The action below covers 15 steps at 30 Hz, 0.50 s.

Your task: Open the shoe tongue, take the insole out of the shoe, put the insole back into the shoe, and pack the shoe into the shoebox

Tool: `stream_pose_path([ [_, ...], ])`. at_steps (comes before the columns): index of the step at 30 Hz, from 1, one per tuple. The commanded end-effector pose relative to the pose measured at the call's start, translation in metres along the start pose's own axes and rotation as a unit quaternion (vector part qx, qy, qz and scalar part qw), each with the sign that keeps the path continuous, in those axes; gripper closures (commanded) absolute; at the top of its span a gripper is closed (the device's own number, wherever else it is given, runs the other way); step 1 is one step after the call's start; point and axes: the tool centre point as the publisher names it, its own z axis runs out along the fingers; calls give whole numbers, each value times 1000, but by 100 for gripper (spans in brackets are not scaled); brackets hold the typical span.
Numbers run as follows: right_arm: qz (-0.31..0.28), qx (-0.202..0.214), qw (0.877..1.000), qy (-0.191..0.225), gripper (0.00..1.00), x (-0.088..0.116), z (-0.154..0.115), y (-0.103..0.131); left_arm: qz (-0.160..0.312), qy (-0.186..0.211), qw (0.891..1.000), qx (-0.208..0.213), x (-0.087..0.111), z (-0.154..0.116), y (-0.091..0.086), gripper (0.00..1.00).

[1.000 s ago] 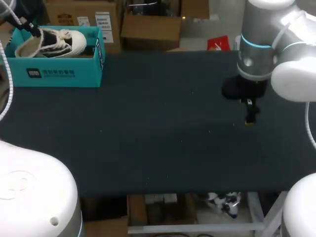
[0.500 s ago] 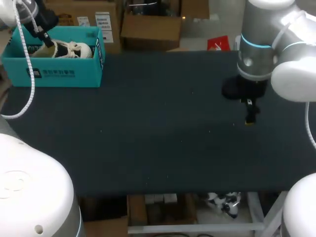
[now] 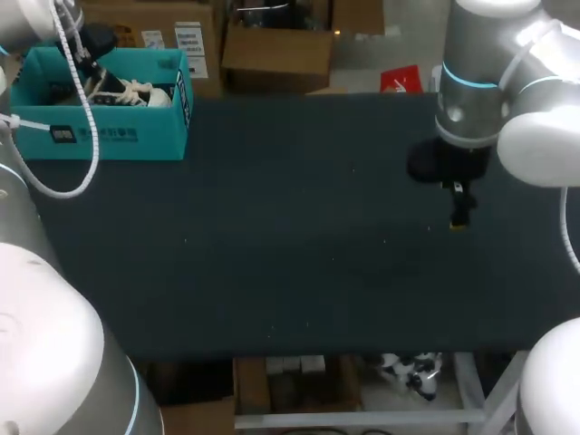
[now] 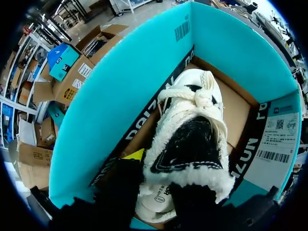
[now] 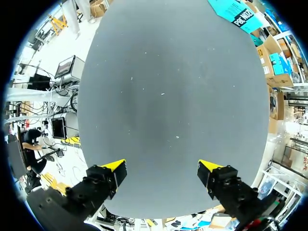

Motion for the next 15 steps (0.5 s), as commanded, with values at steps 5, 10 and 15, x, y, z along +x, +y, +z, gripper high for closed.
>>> stream_pose_path([
  [5, 0, 1, 1000, 0, 0, 1, -1, 0, -5, 6, 999, 39, 8, -64, 2, 0],
  [10, 0, 1, 1000, 0, 0, 1, -1, 0, 3, -6, 999, 45, 28, -98, -1, 0],
  [15, 0, 1, 1000, 0, 0, 1, -1, 0, 19, -20, 999, 46, 58, -128, 1, 0],
])
